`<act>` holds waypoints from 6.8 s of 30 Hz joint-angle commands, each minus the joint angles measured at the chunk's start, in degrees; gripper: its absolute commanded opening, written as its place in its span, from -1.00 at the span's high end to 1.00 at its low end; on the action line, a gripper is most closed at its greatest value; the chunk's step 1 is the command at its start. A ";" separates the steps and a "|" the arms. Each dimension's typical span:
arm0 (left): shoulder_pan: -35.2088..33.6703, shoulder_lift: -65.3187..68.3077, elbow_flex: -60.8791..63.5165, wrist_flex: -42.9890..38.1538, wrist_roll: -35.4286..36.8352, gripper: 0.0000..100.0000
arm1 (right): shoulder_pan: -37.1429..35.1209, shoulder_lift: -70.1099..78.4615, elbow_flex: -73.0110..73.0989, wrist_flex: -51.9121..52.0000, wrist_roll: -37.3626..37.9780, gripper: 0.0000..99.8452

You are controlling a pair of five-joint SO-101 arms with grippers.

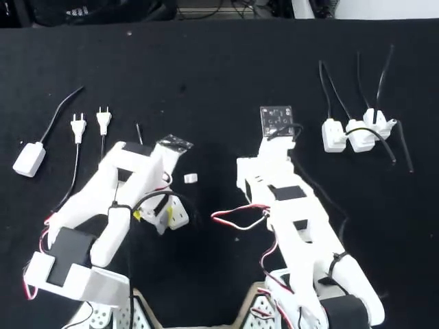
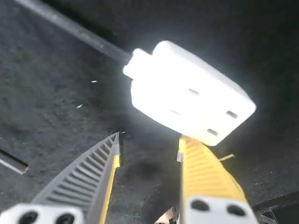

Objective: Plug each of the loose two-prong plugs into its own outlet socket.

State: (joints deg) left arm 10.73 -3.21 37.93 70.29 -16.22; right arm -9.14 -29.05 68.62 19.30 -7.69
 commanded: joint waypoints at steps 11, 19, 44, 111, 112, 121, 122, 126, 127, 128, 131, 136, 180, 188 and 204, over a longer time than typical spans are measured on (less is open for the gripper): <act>4.26 -1.05 -2.59 -2.73 5.98 0.60 | 1.76 -2.15 -2.42 0.35 -0.26 0.58; 11.82 -0.53 -4.00 -9.76 18.11 0.60 | 9.23 -2.15 -3.56 0.26 -0.62 0.58; 6.29 1.85 -15.25 -2.02 20.22 0.60 | 9.14 -1.89 -3.56 0.09 -0.62 0.58; -34.95 60.92 -97.54 11.34 -4.75 0.78 | 6.07 -2.07 -3.38 0.35 -0.26 0.58; -34.68 60.92 -98.77 12.31 -4.75 0.83 | 6.07 -2.07 -3.38 0.35 -0.26 0.58; -34.51 61.45 -108.26 20.04 -5.01 0.68 | 6.07 -2.07 -3.38 0.35 -0.26 0.58; -34.51 61.36 -108.35 20.66 -5.01 0.66 | 6.07 -2.07 -3.38 0.35 -0.26 0.58; -34.51 60.84 -108.35 22.24 -5.10 0.65 | 6.07 -2.07 -3.38 0.35 -0.26 0.58; -34.51 61.19 -108.35 22.33 -5.10 0.65 | 6.07 -2.07 -3.38 0.35 -0.26 0.58; -34.51 61.45 -108.26 22.24 -5.19 0.65 | 6.07 -2.07 -3.38 0.35 -0.26 0.58; -34.86 62.68 -106.95 21.45 -5.19 0.65 | 6.07 -2.07 -3.38 0.35 -0.26 0.58; -35.03 66.73 -108.18 21.10 -5.19 0.65 | 6.07 -2.07 -3.38 0.35 -0.26 0.58; -0.31 1.93 -49.45 17.76 13.36 0.94 | 9.05 -2.15 -3.38 0.35 -9.49 0.58; 12.35 -3.87 -33.80 4.04 23.56 0.94 | 12.31 -2.15 -3.38 0.35 -14.24 0.58; 22.29 -13.98 -10.95 -14.33 23.91 0.53 | 12.31 -2.15 -3.47 0.09 -14.33 0.58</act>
State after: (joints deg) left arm 31.65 -14.64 27.38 56.84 6.81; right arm 2.29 -29.05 68.44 19.30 -21.32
